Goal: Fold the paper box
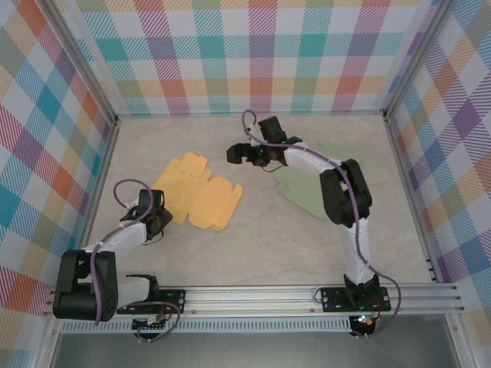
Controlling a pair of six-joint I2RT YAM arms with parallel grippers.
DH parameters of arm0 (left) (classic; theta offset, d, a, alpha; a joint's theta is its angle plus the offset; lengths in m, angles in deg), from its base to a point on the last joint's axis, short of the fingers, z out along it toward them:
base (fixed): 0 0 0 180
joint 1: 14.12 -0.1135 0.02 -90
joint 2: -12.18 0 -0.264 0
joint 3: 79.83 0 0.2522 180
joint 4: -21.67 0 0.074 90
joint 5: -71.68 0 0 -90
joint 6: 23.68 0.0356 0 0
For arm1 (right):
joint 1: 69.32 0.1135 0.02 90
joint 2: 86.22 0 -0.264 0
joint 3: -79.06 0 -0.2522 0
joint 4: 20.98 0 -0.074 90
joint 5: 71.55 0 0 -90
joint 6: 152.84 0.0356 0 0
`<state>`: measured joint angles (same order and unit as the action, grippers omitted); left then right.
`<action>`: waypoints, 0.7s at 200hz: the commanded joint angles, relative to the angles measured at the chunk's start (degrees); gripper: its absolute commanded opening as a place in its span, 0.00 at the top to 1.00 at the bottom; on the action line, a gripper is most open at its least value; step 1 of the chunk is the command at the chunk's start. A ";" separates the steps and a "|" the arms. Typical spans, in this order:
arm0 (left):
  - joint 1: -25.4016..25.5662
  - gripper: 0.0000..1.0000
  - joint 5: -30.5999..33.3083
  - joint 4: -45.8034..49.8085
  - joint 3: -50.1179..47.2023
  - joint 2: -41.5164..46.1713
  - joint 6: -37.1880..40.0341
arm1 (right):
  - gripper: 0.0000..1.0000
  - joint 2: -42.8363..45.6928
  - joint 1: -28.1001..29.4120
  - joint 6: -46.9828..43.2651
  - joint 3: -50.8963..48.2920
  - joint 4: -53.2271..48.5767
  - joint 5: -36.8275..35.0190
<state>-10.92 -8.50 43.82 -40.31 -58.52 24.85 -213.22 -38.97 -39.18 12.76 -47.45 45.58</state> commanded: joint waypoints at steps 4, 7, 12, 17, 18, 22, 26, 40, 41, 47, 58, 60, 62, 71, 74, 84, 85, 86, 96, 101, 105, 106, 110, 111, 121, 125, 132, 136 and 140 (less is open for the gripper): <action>-0.27 0.54 -4.50 -11.20 1.42 -0.68 2.93 | 0.05 -6.94 1.52 -0.35 10.39 -1.77 3.78; -0.28 0.55 -4.50 -11.34 1.33 -0.72 3.04 | 0.05 -7.89 1.62 -0.39 11.39 -1.98 3.60; -0.30 0.55 -4.55 -11.69 1.32 -0.79 3.22 | 0.05 -9.34 1.74 -0.50 13.39 -2.47 3.55; -0.30 0.57 -4.51 -11.94 1.38 -1.00 3.41 | 0.06 -10.82 1.84 -0.54 15.19 -2.83 3.65; -0.26 0.57 -4.53 -12.00 1.39 -1.01 3.46 | 0.06 -11.08 1.87 -0.54 15.50 -2.88 3.64; -0.28 0.58 -4.53 -12.06 1.55 -1.24 3.76 | 0.06 -12.22 1.91 -0.51 16.87 -3.23 3.36; -0.32 0.60 -4.50 -12.14 1.77 -1.59 4.02 | 0.07 -13.20 1.92 -0.56 18.09 -3.64 2.93; -0.28 0.65 -4.53 -12.26 2.60 -3.07 4.74 | 0.07 -16.04 1.91 -0.99 21.94 -6.27 0.75; -0.29 0.66 -4.54 -12.30 2.70 -3.23 4.78 | 0.07 -16.24 1.91 -1.08 22.26 -6.49 0.61; -0.26 0.67 -4.64 -12.33 3.25 -4.06 5.13 | 0.07 -17.12 1.96 -1.40 23.71 -7.68 -0.31; -0.22 0.69 -5.13 -12.77 4.13 -5.90 5.88 | 0.07 -18.22 1.91 -1.92 25.72 -9.42 -1.60; -0.22 0.69 -5.22 -12.77 4.30 -6.22 5.99 | 0.07 -18.38 1.97 -2.05 26.04 -9.57 -1.77; -0.26 0.70 -5.36 -12.80 4.48 -6.56 6.13 | 0.07 -18.50 1.92 -2.15 26.26 -9.80 -1.90; -0.28 0.73 -6.06 -13.03 5.27 -8.28 6.66 | 0.07 -19.03 1.91 -2.59 27.14 -10.57 -2.37; -0.25 0.74 -6.31 -13.13 5.54 -8.83 6.94 | 0.07 -19.18 1.95 -2.76 27.42 -10.82 -2.52; -0.30 0.76 -6.96 -13.21 6.60 -10.74 7.43 | 0.07 -19.63 1.97 -3.24 28.34 -11.89 -3.47; -0.26 0.77 -6.98 -13.22 6.72 -10.93 7.53 | 0.07 -19.66 1.94 -3.30 28.45 -11.98 -3.57; -0.24 0.77 -7.04 -13.22 6.83 -11.12 7.63 | 0.07 -19.68 1.92 -3.29 28.50 -12.07 -3.71; -0.22 0.84 -7.95 -13.30 7.97 -12.71 8.10 | 0.07 -19.83 1.83 -3.66 29.03 -13.47 -5.05; -0.28 0.88 -8.37 -13.35 8.41 -13.36 8.39 | 0.06 -19.80 1.80 -3.75 29.00 -14.01 -5.51; -0.30 0.90 -8.71 -13.39 8.72 -13.75 8.64 | 0.06 -19.66 1.75 -3.84 28.89 -14.52 -5.82; -0.30 0.91 -8.78 -13.39 8.79 -13.80 8.71 | 0.06 -19.63 1.74 -3.82 28.85 -14.53 -5.93; -0.27 0.93 -9.16 -13.47 9.09 -14.27 8.76 | 0.05 -19.44 1.73 -3.88 28.70 -14.83 -6.36; -0.29 0.93 -9.27 -13.47 9.16 -14.28 8.81 | 0.05 -19.39 1.73 -3.88 28.67 -14.90 -6.46; -0.30 0.99 -9.89 -13.63 9.61 -14.77 9.37 | 0.05 -18.68 1.64 -4.20 27.78 -15.42 -7.03; -0.28 1.00 -10.12 -13.65 9.73 -14.89 9.56 | 0.04 -18.29 1.67 -4.34 27.27 -15.57 -7.16; -0.29 1.00 -10.48 -13.82 9.88 -14.80 9.93 | 0.04 -17.42 1.69 -4.50 26.06 -15.52 -7.60; -0.30 1.00 -10.72 -13.91 9.98 -14.84 10.17 | 0.04 -16.90 1.65 -4.58 25.31 -15.50 -7.87; -0.30 1.00 -10.93 -13.92 10.01 -14.89 10.51 | 0.04 -16.31 1.64 -4.66 24.52 -15.50 -8.13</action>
<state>-10.90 -17.31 29.08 -30.74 -72.00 32.69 -232.74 -37.14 -41.95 39.45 -60.02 39.79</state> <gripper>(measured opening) 0.051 0.955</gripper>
